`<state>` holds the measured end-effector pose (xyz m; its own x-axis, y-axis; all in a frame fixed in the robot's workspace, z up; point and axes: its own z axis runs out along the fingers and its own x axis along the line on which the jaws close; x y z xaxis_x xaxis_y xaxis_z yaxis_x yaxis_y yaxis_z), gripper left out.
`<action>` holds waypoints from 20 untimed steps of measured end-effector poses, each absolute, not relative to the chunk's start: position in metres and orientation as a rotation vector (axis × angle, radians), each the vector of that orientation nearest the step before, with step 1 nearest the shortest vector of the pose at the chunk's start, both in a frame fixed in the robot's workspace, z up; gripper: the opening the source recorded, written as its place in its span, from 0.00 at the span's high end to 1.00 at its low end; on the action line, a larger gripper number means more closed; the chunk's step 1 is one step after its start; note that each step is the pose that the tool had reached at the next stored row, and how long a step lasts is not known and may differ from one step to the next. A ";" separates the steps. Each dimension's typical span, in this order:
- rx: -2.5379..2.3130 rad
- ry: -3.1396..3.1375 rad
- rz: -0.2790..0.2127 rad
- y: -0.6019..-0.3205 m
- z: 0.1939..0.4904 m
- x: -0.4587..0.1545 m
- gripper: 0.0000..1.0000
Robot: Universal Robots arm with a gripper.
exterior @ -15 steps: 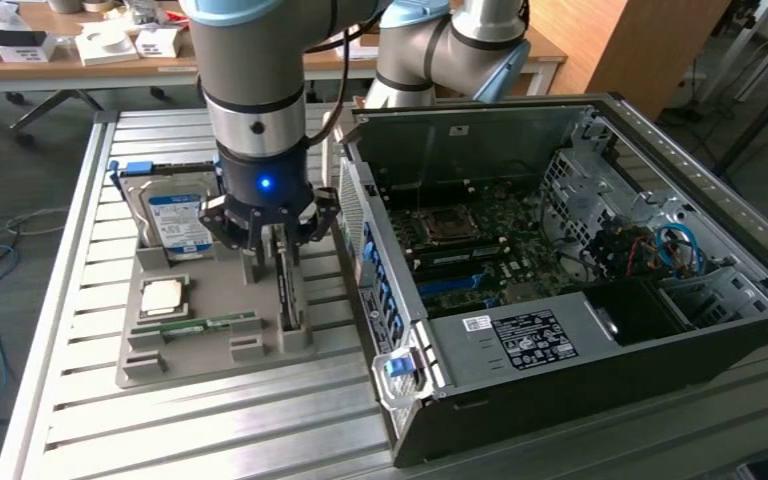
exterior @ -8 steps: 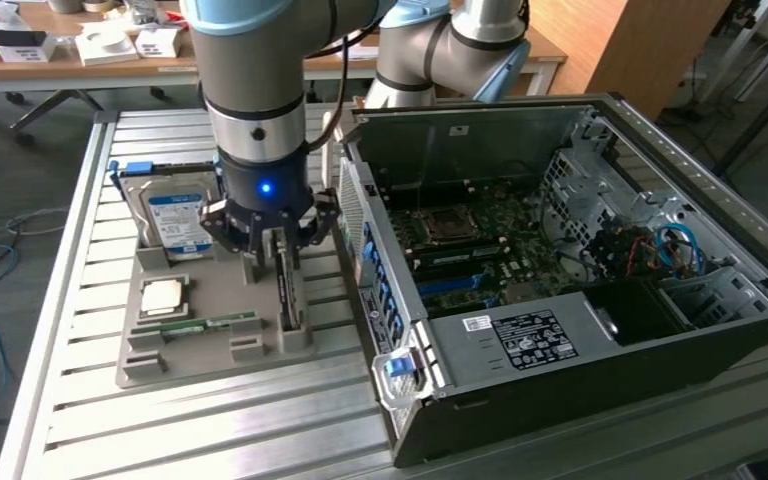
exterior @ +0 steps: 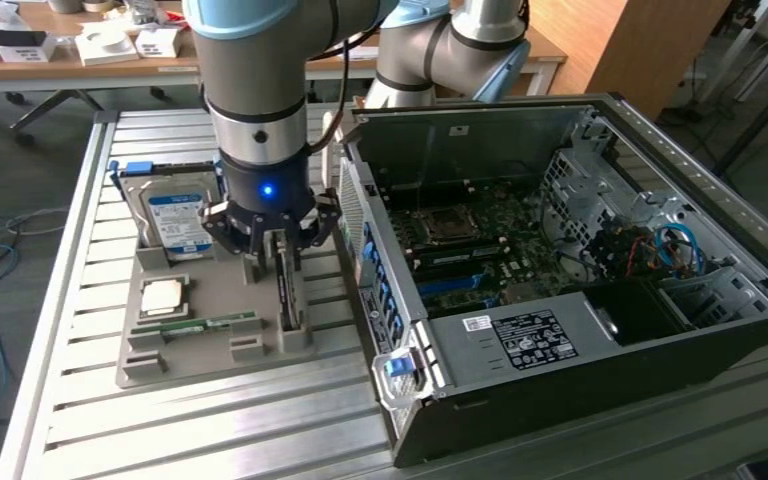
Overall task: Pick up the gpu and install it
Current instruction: 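Pick up the gpu and move the gpu toward the slot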
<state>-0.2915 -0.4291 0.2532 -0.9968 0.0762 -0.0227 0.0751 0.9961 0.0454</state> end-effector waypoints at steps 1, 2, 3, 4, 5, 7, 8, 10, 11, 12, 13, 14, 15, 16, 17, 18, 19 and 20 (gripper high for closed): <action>0.118 3.114 0.069 -0.429 0.253 -0.292 0.56; 0.118 3.114 0.070 -0.429 0.252 -0.291 0.56; 0.118 3.114 0.070 -0.429 0.251 -0.291 0.56; 0.118 3.114 0.069 -0.429 0.250 -0.291 0.56; 0.118 3.114 0.070 -0.429 0.249 -0.291 0.56; 0.118 3.114 0.069 -0.429 0.248 -0.291 0.56; 0.118 3.114 0.069 -0.429 0.247 -0.291 0.56; 0.118 3.114 0.069 -0.429 0.246 -0.291 0.56; 0.118 3.114 0.069 -0.429 0.246 -0.291 0.56; 0.118 3.114 0.069 -0.429 0.245 -0.291 0.56; 0.118 3.114 0.069 -0.428 0.245 -0.291 0.56; 0.118 3.114 0.069 -0.428 0.245 -0.291 0.56; 0.118 3.114 0.069 -0.428 0.245 -0.291 0.56; 0.118 3.114 0.069 -0.428 0.245 -0.291 0.56; 0.118 3.114 0.069 -0.428 0.244 -0.291 0.56; 0.118 3.114 0.070 -0.428 0.243 -0.291 0.56; 0.118 3.114 0.070 -0.428 0.242 -0.291 0.56; 0.118 3.114 0.069 -0.428 0.242 -0.291 0.56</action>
<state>-0.2914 -0.4282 0.2417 -0.9968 0.0760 -0.0228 0.0750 0.9962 0.0454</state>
